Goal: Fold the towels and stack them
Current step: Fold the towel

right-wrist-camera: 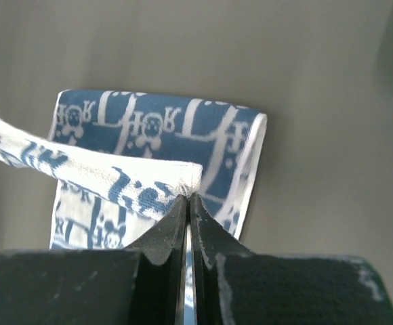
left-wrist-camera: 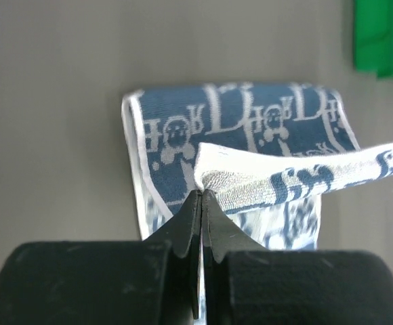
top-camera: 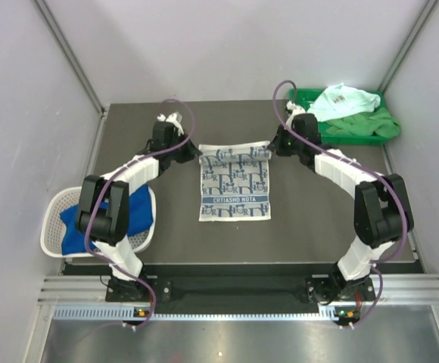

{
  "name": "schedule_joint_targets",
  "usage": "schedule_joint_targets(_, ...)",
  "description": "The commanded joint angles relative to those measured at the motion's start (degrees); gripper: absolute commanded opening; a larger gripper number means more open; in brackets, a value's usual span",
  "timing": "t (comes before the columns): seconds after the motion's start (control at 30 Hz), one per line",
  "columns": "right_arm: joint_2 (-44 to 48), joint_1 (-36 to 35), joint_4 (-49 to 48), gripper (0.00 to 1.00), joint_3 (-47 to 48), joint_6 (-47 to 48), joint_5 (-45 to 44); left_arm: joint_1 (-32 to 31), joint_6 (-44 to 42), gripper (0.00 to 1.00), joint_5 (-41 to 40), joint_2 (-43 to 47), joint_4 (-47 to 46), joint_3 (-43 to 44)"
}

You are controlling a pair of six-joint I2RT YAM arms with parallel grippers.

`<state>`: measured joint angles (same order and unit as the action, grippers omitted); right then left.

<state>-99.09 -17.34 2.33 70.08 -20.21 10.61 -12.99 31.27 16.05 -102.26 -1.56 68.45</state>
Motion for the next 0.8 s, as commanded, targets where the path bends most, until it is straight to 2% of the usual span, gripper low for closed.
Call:
schedule_joint_targets(0.0, 6.18, -0.67, -5.66, 0.00, -6.77, -1.15, -2.35, -0.54, 0.90, 0.00, -1.73, 6.27, -5.37, -7.43)
schedule_joint_targets(0.3, 11.72, -3.13, -9.10, 0.00, -19.36, -4.23, -1.91, -3.35, 0.82, 0.00, -2.69, 12.42, -4.86, -17.03)
schedule_joint_targets(0.77, 18.75, -6.38, -8.74, 0.00, -25.61, -4.84, -5.07, -5.99, 0.29, 0.00, -3.92, 19.99, -3.53, -24.32)
